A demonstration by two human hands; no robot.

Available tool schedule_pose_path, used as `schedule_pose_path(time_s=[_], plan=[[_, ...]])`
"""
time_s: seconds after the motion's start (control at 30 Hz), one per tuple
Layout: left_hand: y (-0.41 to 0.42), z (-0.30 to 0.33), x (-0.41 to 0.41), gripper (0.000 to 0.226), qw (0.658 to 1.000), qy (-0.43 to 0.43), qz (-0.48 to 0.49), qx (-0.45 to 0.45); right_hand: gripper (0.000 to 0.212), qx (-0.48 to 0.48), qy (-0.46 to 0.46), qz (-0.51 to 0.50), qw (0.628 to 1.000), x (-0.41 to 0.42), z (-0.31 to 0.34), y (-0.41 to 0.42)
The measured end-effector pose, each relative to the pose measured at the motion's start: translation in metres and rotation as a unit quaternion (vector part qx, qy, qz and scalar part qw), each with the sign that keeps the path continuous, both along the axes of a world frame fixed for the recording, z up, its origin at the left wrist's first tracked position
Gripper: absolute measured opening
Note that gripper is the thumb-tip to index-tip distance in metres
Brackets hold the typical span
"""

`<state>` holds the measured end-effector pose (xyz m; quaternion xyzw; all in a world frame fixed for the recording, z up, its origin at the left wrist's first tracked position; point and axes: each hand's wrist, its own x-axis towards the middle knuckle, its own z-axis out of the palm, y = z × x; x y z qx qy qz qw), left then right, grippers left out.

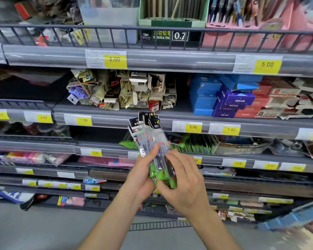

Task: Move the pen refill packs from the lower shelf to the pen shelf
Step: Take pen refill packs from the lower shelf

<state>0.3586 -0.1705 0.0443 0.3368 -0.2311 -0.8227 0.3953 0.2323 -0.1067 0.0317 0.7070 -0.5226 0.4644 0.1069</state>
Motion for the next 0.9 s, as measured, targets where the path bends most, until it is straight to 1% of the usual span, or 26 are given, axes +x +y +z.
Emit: schedule_pose_path(time_s=[0.07,0.1,0.13,0.17,0.2,0.27,0.33,0.4,0.47,0.53,0.57,0.6,0.67,0.7,0.77,0.83,0.9], plan=[[0.008,-0.009,0.002,0.081,1.0,0.005,0.013,-0.022,0.048,0.014,0.0,0.005,1.0,-0.001,0.002,0.0],[0.012,-0.012,0.003,0.075,0.999,0.012,0.01,-0.033,0.049,0.025,0.001,0.008,1.0,-0.001,0.003,0.0],[0.015,-0.015,0.005,0.063,0.999,0.018,0.004,-0.039,0.051,0.043,0.002,0.017,0.999,0.0,0.005,0.0],[0.017,-0.019,0.007,0.052,0.999,0.02,0.007,-0.036,0.056,0.072,0.0,0.037,0.997,-0.001,0.006,0.001],[0.019,-0.023,0.01,0.049,0.999,0.016,0.02,-0.025,0.063,0.114,-0.008,0.066,0.991,-0.003,0.007,0.002],[0.021,-0.028,0.018,0.052,0.999,0.006,0.049,-0.008,0.079,0.204,-0.038,0.128,0.97,-0.01,0.008,0.005],[0.023,-0.034,0.026,0.047,0.998,0.004,0.063,-0.014,0.085,0.24,-0.064,0.17,0.954,-0.017,0.006,0.008],[0.025,-0.036,0.03,0.042,0.998,-0.006,0.063,-0.024,0.082,0.25,-0.08,0.192,0.946,-0.018,0.0,0.011],[0.028,-0.037,0.031,0.048,0.997,-0.009,0.064,-0.031,0.078,0.261,-0.083,0.19,0.943,-0.016,-0.007,0.012],[0.03,-0.038,0.029,0.058,0.998,-0.015,0.063,-0.026,0.074,0.261,-0.081,0.172,0.946,-0.015,-0.015,0.01],[0.031,-0.039,0.029,0.059,0.998,-0.025,0.061,-0.021,0.07,0.259,-0.078,0.164,0.948,-0.015,-0.018,0.008],[0.031,-0.039,0.028,0.054,0.997,-0.038,0.061,-0.015,0.067,0.259,-0.072,0.159,0.95,-0.015,-0.02,0.006],[0.03,-0.041,0.028,0.039,0.997,-0.056,0.06,-0.006,0.061,0.265,-0.061,0.153,0.95,-0.013,-0.024,-0.001],[0.029,-0.044,0.03,0.035,0.996,-0.062,0.057,-0.002,0.059,0.271,-0.06,0.155,0.948,-0.01,-0.026,-0.003],[0.025,-0.05,0.036,0.041,0.996,-0.069,0.053,0.006,0.057,0.286,-0.072,0.169,0.941,-0.005,-0.032,-0.007],[0.021,-0.055,0.045,0.051,0.995,-0.079,0.059,0.013,0.056,0.306,-0.117,0.181,0.927,0.001,-0.038,-0.009],[0.016,-0.062,0.056,0.058,0.994,-0.085,0.065,0.017,0.048,0.33,-0.222,0.188,0.898,0.01,-0.046,-0.012]])
